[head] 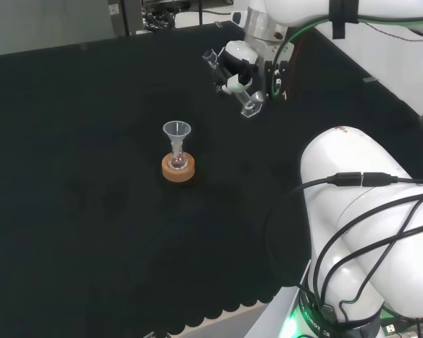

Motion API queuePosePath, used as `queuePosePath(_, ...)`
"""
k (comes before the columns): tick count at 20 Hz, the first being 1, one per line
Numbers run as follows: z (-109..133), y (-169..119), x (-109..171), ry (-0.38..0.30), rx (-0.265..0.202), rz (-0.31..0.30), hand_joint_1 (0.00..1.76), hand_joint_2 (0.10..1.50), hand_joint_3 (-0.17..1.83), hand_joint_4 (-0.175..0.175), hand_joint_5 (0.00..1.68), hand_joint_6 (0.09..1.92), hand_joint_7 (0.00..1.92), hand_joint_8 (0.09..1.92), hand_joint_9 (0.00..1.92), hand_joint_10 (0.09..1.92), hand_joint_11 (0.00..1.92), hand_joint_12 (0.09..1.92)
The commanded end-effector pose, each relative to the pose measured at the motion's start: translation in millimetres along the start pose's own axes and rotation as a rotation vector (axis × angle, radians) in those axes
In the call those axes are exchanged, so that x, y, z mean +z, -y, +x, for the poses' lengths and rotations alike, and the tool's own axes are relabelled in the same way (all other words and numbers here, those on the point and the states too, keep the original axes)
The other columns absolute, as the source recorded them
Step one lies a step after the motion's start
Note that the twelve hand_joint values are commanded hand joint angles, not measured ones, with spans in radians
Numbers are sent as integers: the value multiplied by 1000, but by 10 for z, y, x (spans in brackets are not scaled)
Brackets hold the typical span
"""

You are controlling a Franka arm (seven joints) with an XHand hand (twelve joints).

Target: Put the graduated cylinder back on the table.

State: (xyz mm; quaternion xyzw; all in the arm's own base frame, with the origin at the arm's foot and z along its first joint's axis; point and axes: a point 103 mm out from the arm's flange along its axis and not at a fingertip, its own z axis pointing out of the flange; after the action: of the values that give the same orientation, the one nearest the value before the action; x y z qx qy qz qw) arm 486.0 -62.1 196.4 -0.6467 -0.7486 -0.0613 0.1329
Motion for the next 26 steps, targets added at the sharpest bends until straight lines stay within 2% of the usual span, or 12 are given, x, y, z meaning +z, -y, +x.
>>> queuePosePath(1,-88,-95,104,-106,-1,-54,1392,1026,3,-94,1075,895,1122,798,1226,586,1128,765)
queuePosePath(11,-246,-339,349,-335,6,-110,1390,1032,3,-94,1065,917,1107,822,1205,620,1119,773)
queuePosePath(21,-311,-541,555,-463,-2,-142,1387,1042,3,-97,1053,949,1063,875,1190,650,1096,789)
queuePosePath(26,-301,-601,679,-487,-9,-157,1384,1054,3,-106,1046,979,1023,932,1149,709,1075,807)
